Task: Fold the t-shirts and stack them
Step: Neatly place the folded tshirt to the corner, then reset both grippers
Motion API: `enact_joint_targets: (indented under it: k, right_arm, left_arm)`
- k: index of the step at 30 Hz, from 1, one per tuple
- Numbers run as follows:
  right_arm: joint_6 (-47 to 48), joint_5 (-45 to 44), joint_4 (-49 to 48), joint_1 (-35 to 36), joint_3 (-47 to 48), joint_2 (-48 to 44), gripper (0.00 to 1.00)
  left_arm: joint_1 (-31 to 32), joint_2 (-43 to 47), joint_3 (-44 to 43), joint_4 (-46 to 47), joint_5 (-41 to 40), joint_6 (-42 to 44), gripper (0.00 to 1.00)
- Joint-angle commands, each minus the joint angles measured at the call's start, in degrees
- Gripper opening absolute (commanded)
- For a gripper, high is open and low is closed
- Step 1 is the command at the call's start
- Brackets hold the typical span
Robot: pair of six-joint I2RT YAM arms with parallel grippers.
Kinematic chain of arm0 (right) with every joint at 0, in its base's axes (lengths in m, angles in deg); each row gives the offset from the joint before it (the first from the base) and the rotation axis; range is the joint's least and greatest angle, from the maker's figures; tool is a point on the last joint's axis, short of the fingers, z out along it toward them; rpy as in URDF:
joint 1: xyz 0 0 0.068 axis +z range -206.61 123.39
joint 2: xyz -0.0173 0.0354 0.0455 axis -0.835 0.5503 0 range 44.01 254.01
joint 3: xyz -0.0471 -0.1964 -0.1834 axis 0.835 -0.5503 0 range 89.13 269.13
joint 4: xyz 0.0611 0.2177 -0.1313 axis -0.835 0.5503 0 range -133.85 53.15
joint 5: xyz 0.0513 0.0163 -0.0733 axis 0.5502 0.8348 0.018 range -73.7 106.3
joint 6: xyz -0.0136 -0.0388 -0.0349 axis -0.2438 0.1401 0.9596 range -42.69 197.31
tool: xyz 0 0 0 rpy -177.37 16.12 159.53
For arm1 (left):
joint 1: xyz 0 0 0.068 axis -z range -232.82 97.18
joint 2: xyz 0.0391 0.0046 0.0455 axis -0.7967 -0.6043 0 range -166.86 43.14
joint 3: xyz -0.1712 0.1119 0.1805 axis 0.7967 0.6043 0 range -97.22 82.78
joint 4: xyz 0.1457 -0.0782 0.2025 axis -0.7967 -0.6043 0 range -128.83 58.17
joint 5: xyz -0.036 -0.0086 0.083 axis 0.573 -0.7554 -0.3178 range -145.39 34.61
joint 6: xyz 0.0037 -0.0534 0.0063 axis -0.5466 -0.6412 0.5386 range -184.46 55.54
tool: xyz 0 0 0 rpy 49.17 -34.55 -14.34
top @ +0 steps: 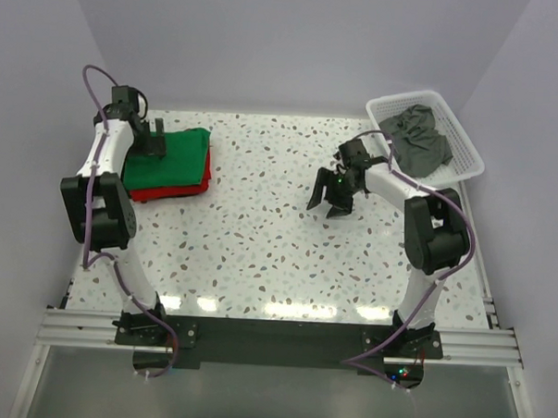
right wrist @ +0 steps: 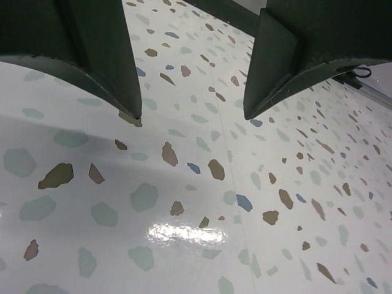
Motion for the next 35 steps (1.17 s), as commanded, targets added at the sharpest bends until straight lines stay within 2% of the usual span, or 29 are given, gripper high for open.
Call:
enact_joint_targets:
  k: [1,6,10,14,21,26,35]
  right_arm:
    - [1.4,-2.8,0.9,-0.2,2.2,-6.6,0.71]
    - [2.8,-5.1,-0.6,-0.2,0.1,-11.9,0.72]
    - [3.9,-7.9,-3.5,-0.2,-3.7,-17.2,0.72]
    - [4.7,-10.1,-6.4,-0.2,-9.1,-23.0,0.73]
    - [5.0,-12.5,-10.4,-0.2,-18.3,-33.9,0.75]
    - [4.2,-14.6,-11.1,-0.2,-24.0,-41.6,0.76]
    - [2.2,-18.9,-8.6,-0.1,-26.8,-47.9,0.77]
  left_arm:
    - [0.4,12.0,5.1,10.2,4.3,-6.1,1.0]
    - [5.2,23.6,19.3,17.9,3.7,-10.9,1.0]
    - [15.5,31.8,29.4,25.7,1.0,-13.9,1.0]
    - [21.8,39.0,39.6,31.1,0.9,-18.1,1.0]
    - [31.8,46.4,47.0,32.1,-0.2,-19.3,1.0]
    - [32.8,49.7,49.9,31.7,-0.5,-19.5,1.0]
    - [32.8,51.1,50.3,32.2,-2.1,-20.0,1.0]
